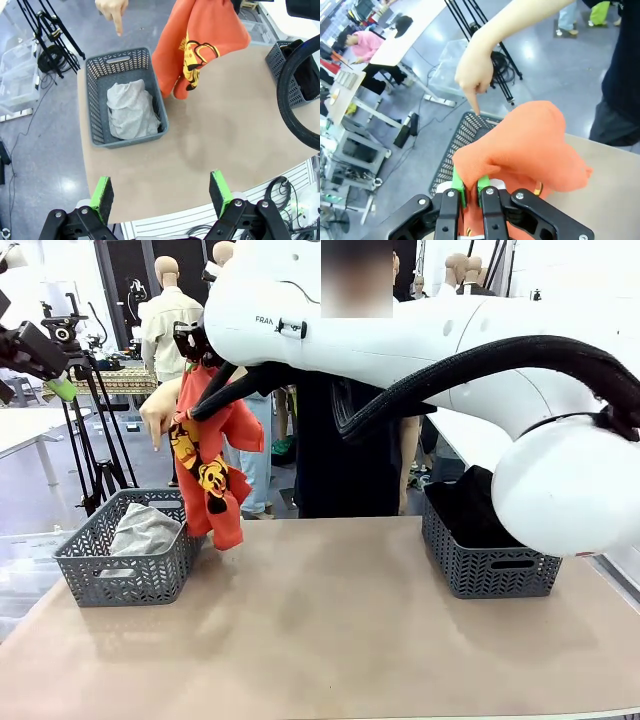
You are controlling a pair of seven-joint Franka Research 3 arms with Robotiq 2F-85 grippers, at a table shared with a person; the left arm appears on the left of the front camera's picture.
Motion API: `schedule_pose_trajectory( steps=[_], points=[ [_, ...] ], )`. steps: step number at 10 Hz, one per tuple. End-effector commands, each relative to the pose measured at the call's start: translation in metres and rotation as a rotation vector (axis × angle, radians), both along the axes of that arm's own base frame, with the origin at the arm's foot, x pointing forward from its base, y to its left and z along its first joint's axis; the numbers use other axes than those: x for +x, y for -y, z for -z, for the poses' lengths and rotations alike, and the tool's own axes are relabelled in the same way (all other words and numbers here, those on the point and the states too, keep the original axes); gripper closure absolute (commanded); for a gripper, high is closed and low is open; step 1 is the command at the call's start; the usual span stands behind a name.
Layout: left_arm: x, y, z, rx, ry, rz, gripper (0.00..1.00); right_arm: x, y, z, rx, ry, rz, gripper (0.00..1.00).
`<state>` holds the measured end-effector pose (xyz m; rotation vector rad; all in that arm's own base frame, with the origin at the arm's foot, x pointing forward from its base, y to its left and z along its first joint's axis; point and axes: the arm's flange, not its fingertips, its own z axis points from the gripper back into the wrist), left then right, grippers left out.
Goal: Sort the tops and bottoms.
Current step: Sort the clothes according to human instructions.
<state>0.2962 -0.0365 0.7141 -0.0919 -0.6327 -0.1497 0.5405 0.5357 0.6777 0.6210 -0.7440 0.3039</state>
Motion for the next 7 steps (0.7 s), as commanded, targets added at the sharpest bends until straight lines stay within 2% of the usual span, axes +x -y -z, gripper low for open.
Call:
schedule_pose_trajectory(
  steps=[1, 4, 5, 6, 7],
  points=[
    [0.0, -0.001, 0.0, -0.004, -0.002, 0.007, 0.0, -0.007, 0.006, -0.008, -0.039, 0.016, 0.01, 1.0],
    [0.0, -0.001, 0.0, -0.004, -0.002, 0.007, 0.0, -0.001, 0.003, -0.003, -0.017, -0.001, 0.003, 1.0],
    [0.0, -0.001, 0.0, -0.004, -0.002, 0.007, 0.0, 0.005, -0.017, -0.005, 0.056, 0.08, -0.038, 1.0],
    [0.0, -0.001, 0.0, -0.004, -0.002, 0.007, 0.0, 0.011, -0.044, -0.02, 0.14, 0.191, -0.106, 1.0],
    [0.0, -0.001, 0.0, -0.004, -0.002, 0.007, 0.0, 0.011, -0.066, -0.033, 0.184, 0.257, -0.173, 1.0]
  ],
)
